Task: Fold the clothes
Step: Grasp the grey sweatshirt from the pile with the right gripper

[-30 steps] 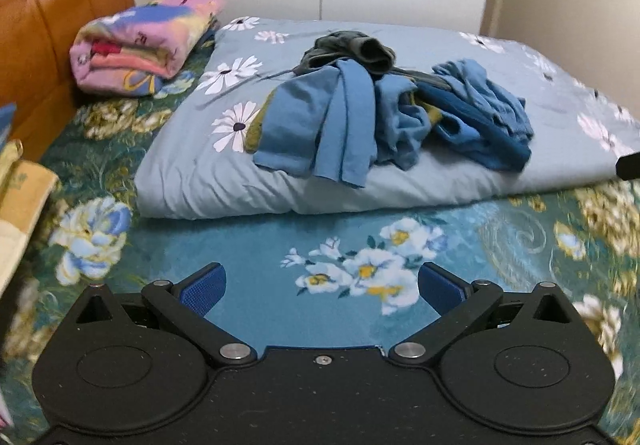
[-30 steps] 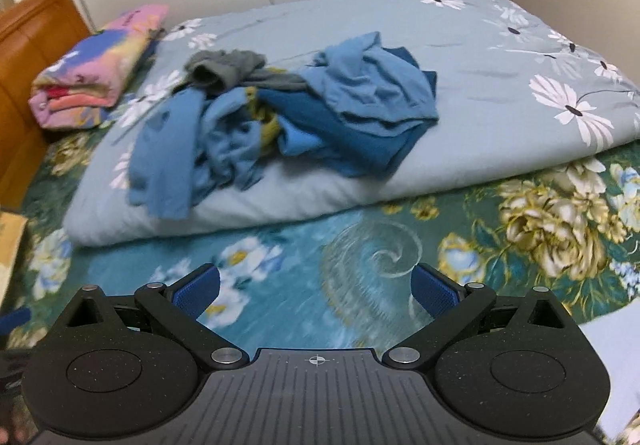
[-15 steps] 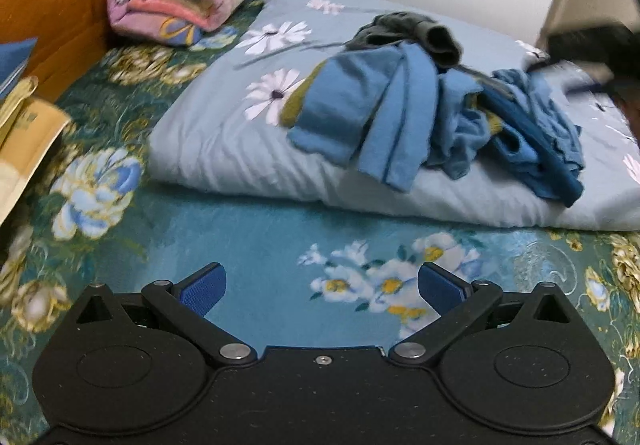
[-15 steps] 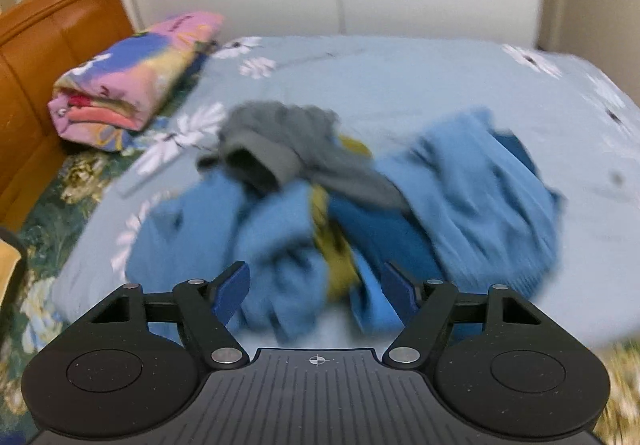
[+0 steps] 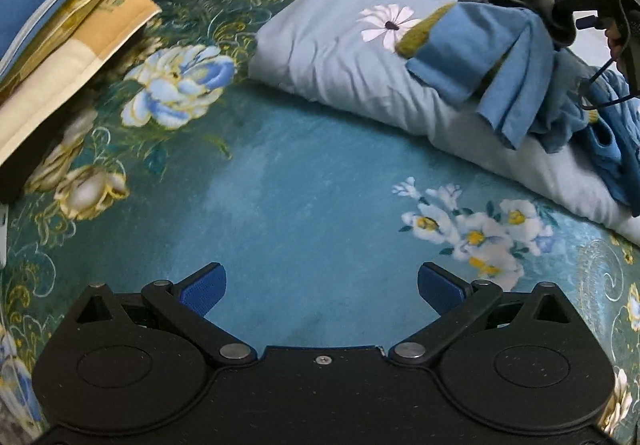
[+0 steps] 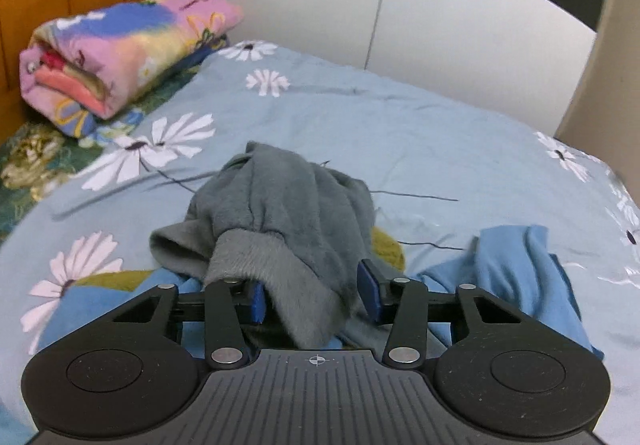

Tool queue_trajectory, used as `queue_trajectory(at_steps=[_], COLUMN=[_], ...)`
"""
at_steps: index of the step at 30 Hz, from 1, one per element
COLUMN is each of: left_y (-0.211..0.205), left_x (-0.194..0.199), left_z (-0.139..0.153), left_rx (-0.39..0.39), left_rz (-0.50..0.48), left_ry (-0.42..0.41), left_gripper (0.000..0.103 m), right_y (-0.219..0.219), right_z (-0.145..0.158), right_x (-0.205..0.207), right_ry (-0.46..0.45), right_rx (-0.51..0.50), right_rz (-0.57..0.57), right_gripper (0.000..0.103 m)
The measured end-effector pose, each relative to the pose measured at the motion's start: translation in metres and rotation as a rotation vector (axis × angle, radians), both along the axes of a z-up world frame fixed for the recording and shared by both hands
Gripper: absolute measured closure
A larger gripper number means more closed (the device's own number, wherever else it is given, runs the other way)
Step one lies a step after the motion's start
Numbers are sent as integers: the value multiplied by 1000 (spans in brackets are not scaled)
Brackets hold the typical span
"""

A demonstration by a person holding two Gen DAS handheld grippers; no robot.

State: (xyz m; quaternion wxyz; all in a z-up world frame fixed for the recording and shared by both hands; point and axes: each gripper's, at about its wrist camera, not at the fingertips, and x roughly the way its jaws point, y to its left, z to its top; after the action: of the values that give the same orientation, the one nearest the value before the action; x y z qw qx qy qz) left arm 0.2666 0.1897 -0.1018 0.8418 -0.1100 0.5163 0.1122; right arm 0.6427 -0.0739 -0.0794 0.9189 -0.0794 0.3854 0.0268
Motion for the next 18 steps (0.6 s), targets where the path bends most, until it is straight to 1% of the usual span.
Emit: queue_trajectory(at_steps=[3, 4, 5, 6, 7, 8, 12, 16, 18], left_y=[-1, -1, 0, 0, -1, -1, -2, -7, -8], left_x=[3, 4, 6, 8, 9, 11, 17, 22, 24], left_z=[0, 0, 1, 1, 0, 0, 3, 18, 26], left_rx=[5, 6, 6, 5, 3, -1, -38, -48, -50], left_rz=[-7, -10, -10, -9, -8, -5, -4, -37, -43], left_ry=[5, 4, 4, 4, 4, 4, 6, -40, -60], left_gripper=[2, 2, 2, 2, 2, 2, 2, 2, 2], right_y=[1, -1, -5, -11, -18, -24, -61, -93, -105], right_z=[-9, -7, -5, -1, 3, 7, 37, 77, 99], right_x=[14, 17, 19, 19, 18, 17, 0, -34, -55], right_ry=[11, 4, 4, -2, -8, -15, -77, -157, -206], right_rx=[-11, 16, 54, 100, 146, 192, 495, 759, 867], right_rz=[-5, -22, -39, -58, -78, -97, -124, -120, -104], right_gripper=[63, 63, 68, 86, 96, 97, 100, 100, 100])
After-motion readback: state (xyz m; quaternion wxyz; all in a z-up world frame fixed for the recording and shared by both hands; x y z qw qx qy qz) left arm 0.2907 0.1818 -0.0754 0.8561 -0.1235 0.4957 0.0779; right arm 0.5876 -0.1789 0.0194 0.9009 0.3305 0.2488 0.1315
